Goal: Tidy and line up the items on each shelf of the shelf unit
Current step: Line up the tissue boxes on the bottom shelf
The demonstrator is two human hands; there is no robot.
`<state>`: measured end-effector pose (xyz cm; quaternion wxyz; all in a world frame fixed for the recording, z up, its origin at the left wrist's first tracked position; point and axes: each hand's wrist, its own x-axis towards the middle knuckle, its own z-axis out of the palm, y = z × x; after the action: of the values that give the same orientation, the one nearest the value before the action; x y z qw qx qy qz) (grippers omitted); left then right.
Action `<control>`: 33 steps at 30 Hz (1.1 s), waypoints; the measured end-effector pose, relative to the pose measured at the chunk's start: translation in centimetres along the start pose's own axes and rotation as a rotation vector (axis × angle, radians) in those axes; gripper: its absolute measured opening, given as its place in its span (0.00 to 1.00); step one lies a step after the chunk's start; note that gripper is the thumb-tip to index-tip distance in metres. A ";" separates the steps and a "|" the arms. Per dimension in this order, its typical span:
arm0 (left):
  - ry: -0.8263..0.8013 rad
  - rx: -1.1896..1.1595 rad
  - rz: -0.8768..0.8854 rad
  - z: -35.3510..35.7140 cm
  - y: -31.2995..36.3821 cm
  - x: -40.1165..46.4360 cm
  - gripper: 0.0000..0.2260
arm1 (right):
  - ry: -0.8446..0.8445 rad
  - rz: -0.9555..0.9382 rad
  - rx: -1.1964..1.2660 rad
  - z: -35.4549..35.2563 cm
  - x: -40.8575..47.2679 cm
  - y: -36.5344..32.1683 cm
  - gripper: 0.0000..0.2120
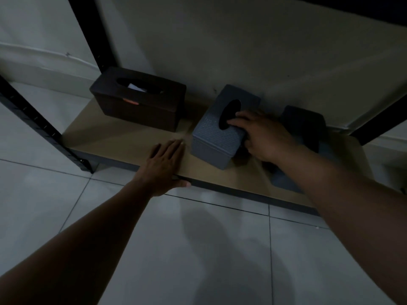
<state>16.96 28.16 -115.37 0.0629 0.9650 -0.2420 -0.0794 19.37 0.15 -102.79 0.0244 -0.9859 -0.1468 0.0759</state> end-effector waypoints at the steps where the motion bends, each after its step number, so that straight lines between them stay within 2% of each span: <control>1: 0.002 -0.003 -0.001 0.0 0.0 0.0 0.53 | 0.019 0.008 0.004 -0.1 0.2 -0.3 0.32; 6: 0.033 -0.008 -0.005 0.1 0.2 0.0 0.53 | 0.051 0.052 0.152 0.0 0.5 -0.8 0.45; 9: 0.027 -0.012 -0.004 0.1 0.1 0.0 0.53 | -0.033 0.085 0.036 0.2 0.1 0.7 0.52; 12: 0.031 0.004 -0.005 0.2 0.1 0.0 0.53 | -0.023 0.149 0.024 0.9 0.0 1.9 0.51; 15: 0.030 0.004 -0.005 0.3 0.1 0.0 0.53 | 0.085 0.225 0.063 1.6 0.2 1.4 0.47; 22: 0.004 0.004 -0.009 0.1 0.1 -0.1 0.53 | 0.219 0.316 -0.088 2.1 0.5 0.7 0.38; 28: 0.010 -0.001 -0.006 0.3 0.0 0.1 0.53 | 0.179 0.452 0.008 2.8 1.7 0.9 0.42; 33: 0.027 0.020 0.003 0.3 -0.1 0.1 0.53 | 0.171 0.496 -0.051 2.7 2.6 -0.7 0.45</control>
<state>17.02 28.19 -115.68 0.0568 0.9661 -0.2435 -0.0638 21.18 1.61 -105.80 -0.0076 -0.9949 0.1003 -0.0076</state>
